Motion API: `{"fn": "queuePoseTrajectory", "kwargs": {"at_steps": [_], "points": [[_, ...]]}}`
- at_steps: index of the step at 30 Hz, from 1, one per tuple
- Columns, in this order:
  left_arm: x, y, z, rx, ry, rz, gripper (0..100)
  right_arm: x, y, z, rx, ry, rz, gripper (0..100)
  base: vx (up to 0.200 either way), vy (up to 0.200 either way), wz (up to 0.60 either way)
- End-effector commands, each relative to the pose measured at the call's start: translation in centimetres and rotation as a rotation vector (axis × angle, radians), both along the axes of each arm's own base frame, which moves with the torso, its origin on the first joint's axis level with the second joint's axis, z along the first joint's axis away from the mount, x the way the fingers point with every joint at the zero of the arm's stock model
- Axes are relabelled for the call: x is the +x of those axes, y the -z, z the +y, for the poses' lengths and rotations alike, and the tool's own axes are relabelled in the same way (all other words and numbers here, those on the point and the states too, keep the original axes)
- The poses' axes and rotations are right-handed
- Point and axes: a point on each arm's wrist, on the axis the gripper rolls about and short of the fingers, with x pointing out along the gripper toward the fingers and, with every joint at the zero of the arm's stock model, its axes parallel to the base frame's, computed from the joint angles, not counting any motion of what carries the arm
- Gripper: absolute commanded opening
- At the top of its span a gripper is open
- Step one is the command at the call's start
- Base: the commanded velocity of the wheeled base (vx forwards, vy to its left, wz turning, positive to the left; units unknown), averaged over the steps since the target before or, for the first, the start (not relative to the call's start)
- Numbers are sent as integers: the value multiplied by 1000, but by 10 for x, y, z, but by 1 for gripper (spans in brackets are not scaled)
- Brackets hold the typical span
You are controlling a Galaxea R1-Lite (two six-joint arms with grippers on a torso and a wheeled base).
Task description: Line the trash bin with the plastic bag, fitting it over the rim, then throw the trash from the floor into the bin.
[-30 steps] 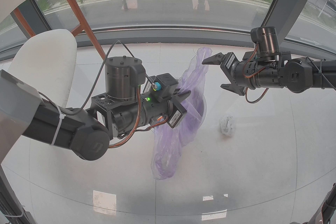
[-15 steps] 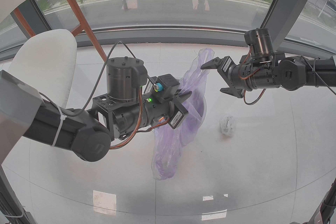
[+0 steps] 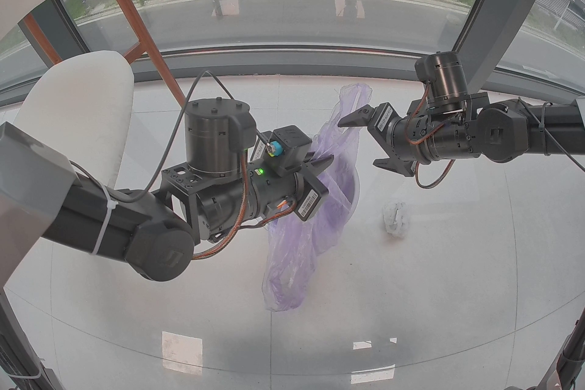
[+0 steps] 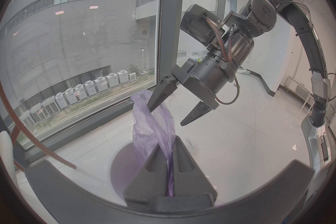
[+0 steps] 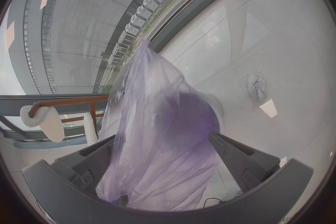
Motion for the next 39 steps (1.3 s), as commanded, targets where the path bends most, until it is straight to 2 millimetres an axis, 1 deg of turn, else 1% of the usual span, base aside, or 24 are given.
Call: {"fn": "queuePoseTrajectory", "kwargs": {"at_steps": [1,2,16,18,22,23,28,29,30,32,33,34,37,38,39], "points": [[0,1,0,0,-1,2,0,-5,0,7,-4,-15,2,100,0,0,0],[0,1,0,2,-1,4,0,-6,0,8,-6,-13,0,0,0,0,0],[1,2,-1,-27,-8,33,0,-6,-3,9,-14,6,-21,0,0,0,0],[3,4,-2,-24,-27,36,0,-5,-4,10,-15,3,-33,0,0,0,0],[4,4,0,-26,-33,35,0,-4,-8,10,-19,-4,-50,0,0,0,0],[3,4,0,-25,-34,36,100,-4,-8,10,-19,-4,-50,0,0,0,0],[-4,-4,1,-112,-42,97,100,-6,-12,6,-16,2,-59,0,0,0,0],[-10,-11,7,-154,-53,122,100,-8,-13,6,-15,0,-61,0,0,0,0],[-13,-13,12,-168,-66,137,100,-9,-15,5,-12,0,-65,0,0,0,0],[-16,-12,19,-180,-85,162,100,-9,-15,4,-18,-3,-67,0,0,0,0],[-17,-11,20,-179,-87,165,100,-9,-15,4,-19,-4,-68,0,0,0,0],[-20,-10,31,-197,-111,194,100,-9,-13,3,-37,-15,-72,0,0,0,0],[-27,-9,47,-232,-147,243,100,-10,-7,1,-68,-31,-71,0,0,0,0],[-28,-8,48,-236,-152,250,100,-11,-1,-1,-96,-50,-71,0,0,0,0],[-29,-8,57,-257,-174,272,100,-11,2,-5,-111,-71,-83,0,0,0,0]]}}
